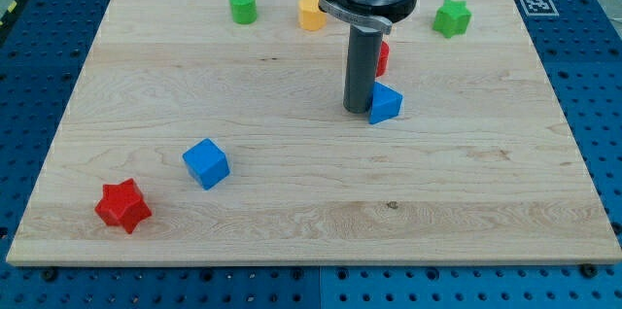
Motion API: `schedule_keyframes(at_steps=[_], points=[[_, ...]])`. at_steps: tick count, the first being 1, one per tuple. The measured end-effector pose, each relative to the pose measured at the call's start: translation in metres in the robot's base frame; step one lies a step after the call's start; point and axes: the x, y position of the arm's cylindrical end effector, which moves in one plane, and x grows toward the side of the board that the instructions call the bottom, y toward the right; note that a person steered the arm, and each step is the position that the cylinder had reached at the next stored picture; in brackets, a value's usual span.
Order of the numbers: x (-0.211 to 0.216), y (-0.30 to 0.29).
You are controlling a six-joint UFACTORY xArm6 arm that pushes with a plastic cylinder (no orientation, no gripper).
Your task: Move the blue cube below the blue triangle
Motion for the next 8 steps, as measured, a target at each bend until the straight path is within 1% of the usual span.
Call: schedule_keyframes(at_steps=[1, 2, 3, 4, 5, 6, 8], points=[[0.0, -0.011], [0.0, -0.073], [0.0, -0.155], [0.021, -0.231], [0.063, -0.235], [0.066, -0.21], [0.097, -0.139]])
